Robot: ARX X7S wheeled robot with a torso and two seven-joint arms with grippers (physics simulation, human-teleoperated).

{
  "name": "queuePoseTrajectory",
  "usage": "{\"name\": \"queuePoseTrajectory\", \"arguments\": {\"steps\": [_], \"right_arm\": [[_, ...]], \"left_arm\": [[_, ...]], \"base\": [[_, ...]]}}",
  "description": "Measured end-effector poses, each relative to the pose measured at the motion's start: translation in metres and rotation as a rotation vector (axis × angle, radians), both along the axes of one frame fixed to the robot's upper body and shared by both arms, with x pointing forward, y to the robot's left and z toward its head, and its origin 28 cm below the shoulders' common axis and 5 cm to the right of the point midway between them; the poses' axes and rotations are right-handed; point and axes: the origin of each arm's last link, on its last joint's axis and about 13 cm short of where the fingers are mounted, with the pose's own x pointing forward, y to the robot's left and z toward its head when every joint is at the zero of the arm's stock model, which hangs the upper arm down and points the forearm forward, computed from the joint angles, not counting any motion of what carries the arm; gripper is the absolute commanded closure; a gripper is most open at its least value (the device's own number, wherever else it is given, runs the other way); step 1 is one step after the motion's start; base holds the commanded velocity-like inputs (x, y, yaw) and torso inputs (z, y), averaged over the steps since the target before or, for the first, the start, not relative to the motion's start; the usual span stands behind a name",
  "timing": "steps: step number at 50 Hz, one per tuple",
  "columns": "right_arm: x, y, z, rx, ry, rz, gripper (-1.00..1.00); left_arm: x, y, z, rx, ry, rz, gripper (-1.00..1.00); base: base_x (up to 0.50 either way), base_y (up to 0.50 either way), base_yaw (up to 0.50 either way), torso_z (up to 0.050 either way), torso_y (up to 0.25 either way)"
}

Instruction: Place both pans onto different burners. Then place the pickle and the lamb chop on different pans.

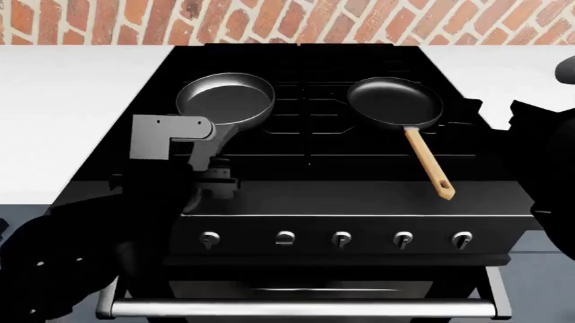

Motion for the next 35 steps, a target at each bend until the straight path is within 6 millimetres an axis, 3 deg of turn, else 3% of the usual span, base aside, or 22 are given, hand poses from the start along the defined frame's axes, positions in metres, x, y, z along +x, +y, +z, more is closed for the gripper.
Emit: {"name": "queuePoseTrajectory", "arguments": {"steps": [13, 23, 35], "right_arm": [[-0.001, 0.0, 0.0, 0.0, -0.001, 0.003, -1.0], [-0.001, 0.001, -0.001, -0.007, 0.002, 0.005, -1.0], [-0.001, 0.003, -0.001, -0.007, -0.014, 0.015, -1.0]], "left_arm": [[-0.014, -0.004, 0.014, 0.018, -0.068, 0.001, -1.0], [-0.041, -0.01, 0.027, 0.027, -0.182, -0.016, -1.0], [-0.072, -0.015, 0.028, 0.042, -0.313, -0.02, -1.0]], "base": [[0.0, 0.0, 0.0, 0.0, 0.0], [0.0, 0.0, 0.0, 0.0, 0.0], [0.0, 0.0, 0.0, 0.0, 0.0]]}}
